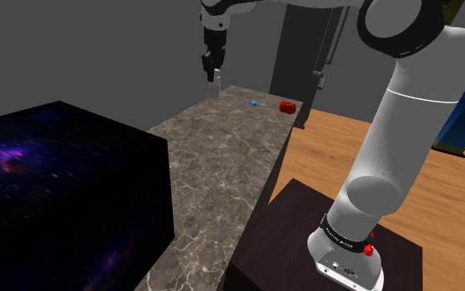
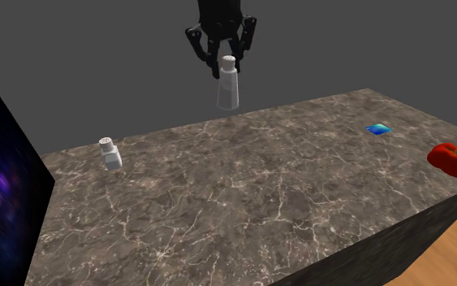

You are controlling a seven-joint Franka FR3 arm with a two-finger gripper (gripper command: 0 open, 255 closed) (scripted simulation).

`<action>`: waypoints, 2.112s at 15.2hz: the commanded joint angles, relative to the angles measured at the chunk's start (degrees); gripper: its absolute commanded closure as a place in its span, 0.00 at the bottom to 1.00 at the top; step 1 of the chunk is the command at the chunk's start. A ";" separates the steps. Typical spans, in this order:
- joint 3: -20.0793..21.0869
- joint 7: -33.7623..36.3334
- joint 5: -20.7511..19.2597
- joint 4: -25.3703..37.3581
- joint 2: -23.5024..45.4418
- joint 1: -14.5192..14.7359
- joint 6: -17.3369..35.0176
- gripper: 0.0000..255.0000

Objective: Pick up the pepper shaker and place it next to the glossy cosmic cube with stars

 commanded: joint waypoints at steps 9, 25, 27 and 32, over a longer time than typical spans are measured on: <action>0.01 -0.76 0.17 9.87 1.59 0.02 -8.26 1.00; -0.04 -2.15 0.32 32.56 8.63 0.03 -23.85 1.00; -0.06 -2.39 0.34 36.73 10.30 0.01 -26.34 1.00; 1.13 0.99 -0.29 29.72 4.64 2.32 -25.31 1.00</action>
